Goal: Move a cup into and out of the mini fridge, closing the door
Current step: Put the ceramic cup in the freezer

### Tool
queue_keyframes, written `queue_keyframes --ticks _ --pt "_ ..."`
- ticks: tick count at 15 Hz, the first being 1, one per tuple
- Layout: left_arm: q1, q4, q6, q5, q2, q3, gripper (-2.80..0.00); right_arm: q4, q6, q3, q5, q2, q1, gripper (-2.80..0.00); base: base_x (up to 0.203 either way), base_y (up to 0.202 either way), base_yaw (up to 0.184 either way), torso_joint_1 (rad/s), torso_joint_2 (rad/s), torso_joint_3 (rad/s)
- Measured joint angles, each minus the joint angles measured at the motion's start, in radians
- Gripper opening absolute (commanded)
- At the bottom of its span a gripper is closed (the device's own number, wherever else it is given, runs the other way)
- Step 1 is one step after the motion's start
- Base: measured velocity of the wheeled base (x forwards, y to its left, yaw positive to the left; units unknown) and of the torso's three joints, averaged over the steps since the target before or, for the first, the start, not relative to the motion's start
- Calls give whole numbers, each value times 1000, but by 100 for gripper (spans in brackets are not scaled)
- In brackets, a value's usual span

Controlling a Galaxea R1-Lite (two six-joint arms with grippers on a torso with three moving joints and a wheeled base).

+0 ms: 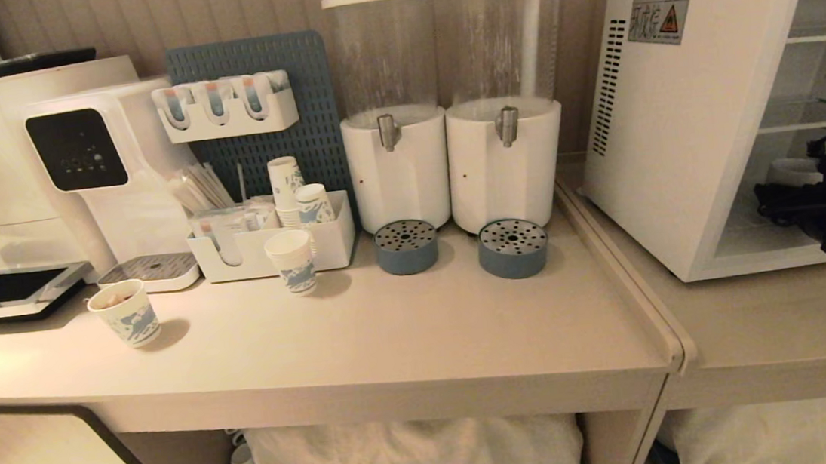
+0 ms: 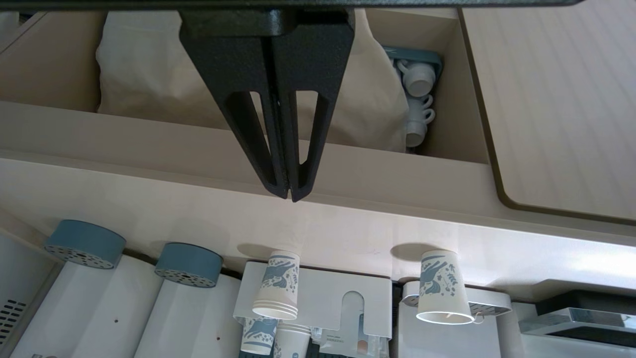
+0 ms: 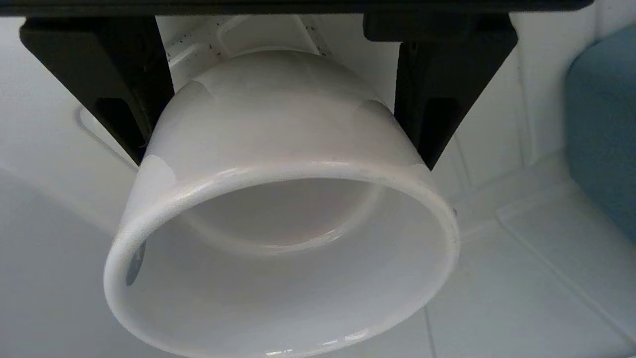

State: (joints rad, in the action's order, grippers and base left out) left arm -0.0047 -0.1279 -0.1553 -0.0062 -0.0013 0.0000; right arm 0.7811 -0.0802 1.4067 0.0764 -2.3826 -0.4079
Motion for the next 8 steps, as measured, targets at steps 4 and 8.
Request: queue_keyframes --ticks 4,8 --pt "0 0 0 0 0 0 -280 27 -1 -6 1 -32 0 -280 0 0 0 0 0 0" --pt "0 0 0 0 0 0 -280 52 3 -9 9 -67 0 -280 0 0 0 0 0 0"
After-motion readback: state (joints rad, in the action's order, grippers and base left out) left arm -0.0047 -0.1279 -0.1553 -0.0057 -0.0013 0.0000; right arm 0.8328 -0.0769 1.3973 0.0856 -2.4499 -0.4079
